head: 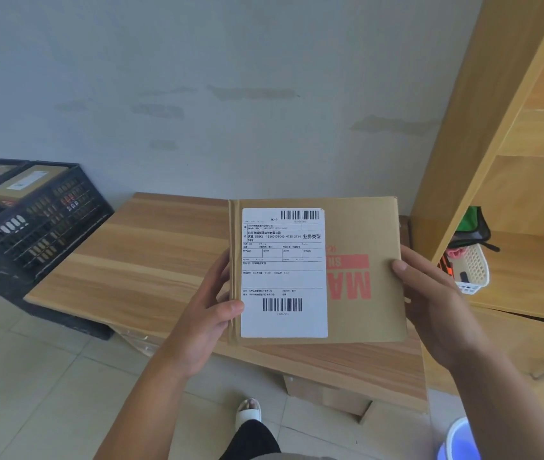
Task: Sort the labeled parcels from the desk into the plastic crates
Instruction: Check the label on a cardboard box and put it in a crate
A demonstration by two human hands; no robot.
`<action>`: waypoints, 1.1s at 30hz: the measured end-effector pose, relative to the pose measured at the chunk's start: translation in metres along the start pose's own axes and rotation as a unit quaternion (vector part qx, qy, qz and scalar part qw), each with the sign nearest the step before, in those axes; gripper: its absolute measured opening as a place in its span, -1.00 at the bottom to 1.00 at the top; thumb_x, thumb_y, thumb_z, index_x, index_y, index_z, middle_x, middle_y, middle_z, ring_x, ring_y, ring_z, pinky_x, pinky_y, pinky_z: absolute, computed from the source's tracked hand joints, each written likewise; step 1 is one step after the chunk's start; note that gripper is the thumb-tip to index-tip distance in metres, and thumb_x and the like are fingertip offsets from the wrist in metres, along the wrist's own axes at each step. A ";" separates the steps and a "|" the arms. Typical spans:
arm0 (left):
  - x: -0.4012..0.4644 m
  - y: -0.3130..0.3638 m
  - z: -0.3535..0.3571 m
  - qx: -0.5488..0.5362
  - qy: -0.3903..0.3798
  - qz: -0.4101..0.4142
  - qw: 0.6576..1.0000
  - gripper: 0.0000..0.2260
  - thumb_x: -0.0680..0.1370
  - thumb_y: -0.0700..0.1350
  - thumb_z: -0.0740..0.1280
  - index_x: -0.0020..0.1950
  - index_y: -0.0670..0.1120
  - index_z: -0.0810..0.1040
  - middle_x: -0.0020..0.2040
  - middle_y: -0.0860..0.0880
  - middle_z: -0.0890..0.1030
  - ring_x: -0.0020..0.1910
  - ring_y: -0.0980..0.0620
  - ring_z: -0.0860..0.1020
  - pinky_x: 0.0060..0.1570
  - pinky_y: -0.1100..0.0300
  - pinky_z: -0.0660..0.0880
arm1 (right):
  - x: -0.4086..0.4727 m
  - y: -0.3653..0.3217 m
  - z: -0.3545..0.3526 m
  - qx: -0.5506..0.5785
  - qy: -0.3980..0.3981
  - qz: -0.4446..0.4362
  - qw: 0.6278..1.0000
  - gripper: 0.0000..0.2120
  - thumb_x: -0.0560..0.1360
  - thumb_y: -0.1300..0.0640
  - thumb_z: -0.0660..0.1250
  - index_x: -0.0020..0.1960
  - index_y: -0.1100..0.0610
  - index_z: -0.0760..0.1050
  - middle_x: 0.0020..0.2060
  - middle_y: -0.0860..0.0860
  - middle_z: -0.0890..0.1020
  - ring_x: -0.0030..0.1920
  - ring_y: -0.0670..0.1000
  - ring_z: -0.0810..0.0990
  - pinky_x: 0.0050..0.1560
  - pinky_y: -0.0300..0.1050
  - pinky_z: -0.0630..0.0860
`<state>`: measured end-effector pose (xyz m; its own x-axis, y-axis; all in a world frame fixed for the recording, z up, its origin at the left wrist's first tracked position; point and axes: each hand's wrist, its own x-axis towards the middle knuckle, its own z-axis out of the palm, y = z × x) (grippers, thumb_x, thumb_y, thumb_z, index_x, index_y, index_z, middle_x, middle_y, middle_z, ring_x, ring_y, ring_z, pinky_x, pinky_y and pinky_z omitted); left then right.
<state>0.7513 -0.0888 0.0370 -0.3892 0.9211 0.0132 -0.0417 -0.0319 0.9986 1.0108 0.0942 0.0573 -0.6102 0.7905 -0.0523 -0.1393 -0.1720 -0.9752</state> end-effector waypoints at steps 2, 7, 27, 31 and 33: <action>-0.005 -0.003 0.000 0.008 -0.003 -0.003 1.000 -0.19 0.35 -0.09 0.44 0.60 0.05 0.27 0.47 -0.05 0.54 0.43 -0.09 0.52 0.36 -0.03 0.53 | -0.002 0.004 0.002 -0.001 0.002 0.002 1.000 -0.57 0.49 -0.02 0.30 0.34 -0.06 0.62 0.22 0.02 0.71 0.23 0.10 0.67 0.11 0.09 0.52; -0.012 -0.007 -0.012 0.007 -0.007 -0.012 1.000 -0.18 0.37 -0.08 0.44 0.62 0.02 0.24 0.51 -0.07 0.49 0.47 -0.11 0.49 0.38 -0.04 0.52 | -0.008 0.009 0.015 -0.002 0.004 0.009 1.000 -0.58 0.49 -0.01 0.29 0.32 -0.04 0.63 0.22 0.03 0.71 0.25 0.11 0.65 0.11 0.08 0.52; -0.212 0.017 -0.239 0.015 0.250 -0.077 0.965 -0.25 0.38 -0.21 0.33 0.55 0.22 0.36 0.39 0.09 0.61 0.40 -0.01 0.54 0.41 -0.22 0.45 | -0.005 0.064 0.320 -0.083 -0.178 0.074 0.978 -0.60 0.62 0.26 0.22 0.33 -0.05 0.61 0.25 -0.06 0.68 0.28 0.04 0.63 0.24 0.18 0.50; -0.282 0.014 -0.288 0.001 0.327 -0.084 0.941 -0.23 0.31 -0.10 0.39 0.52 0.24 0.39 0.39 0.07 0.60 0.41 -0.04 0.53 0.38 -0.24 0.46 | -0.025 0.087 0.407 -0.095 -0.241 0.099 0.961 -0.57 0.61 0.29 0.20 0.30 -0.08 0.63 0.21 -0.09 0.71 0.19 0.00 0.68 0.22 0.16 0.52; -0.311 0.009 -0.307 -0.011 0.359 -0.084 0.929 -0.22 0.28 -0.05 0.40 0.52 0.24 0.40 0.40 0.06 0.60 0.42 -0.05 0.52 0.39 -0.24 0.45 | -0.034 0.098 0.443 -0.091 -0.262 0.114 0.954 -0.56 0.61 0.31 0.18 0.30 -0.08 0.62 0.16 -0.08 0.73 0.12 -0.02 0.71 0.11 0.07 0.52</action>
<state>0.5894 -0.4945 0.0266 -0.8892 0.4170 -0.1882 -0.1728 0.0748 0.9821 0.6729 -0.2101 0.0584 -0.9210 0.3351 -0.1987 0.1514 -0.1622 -0.9751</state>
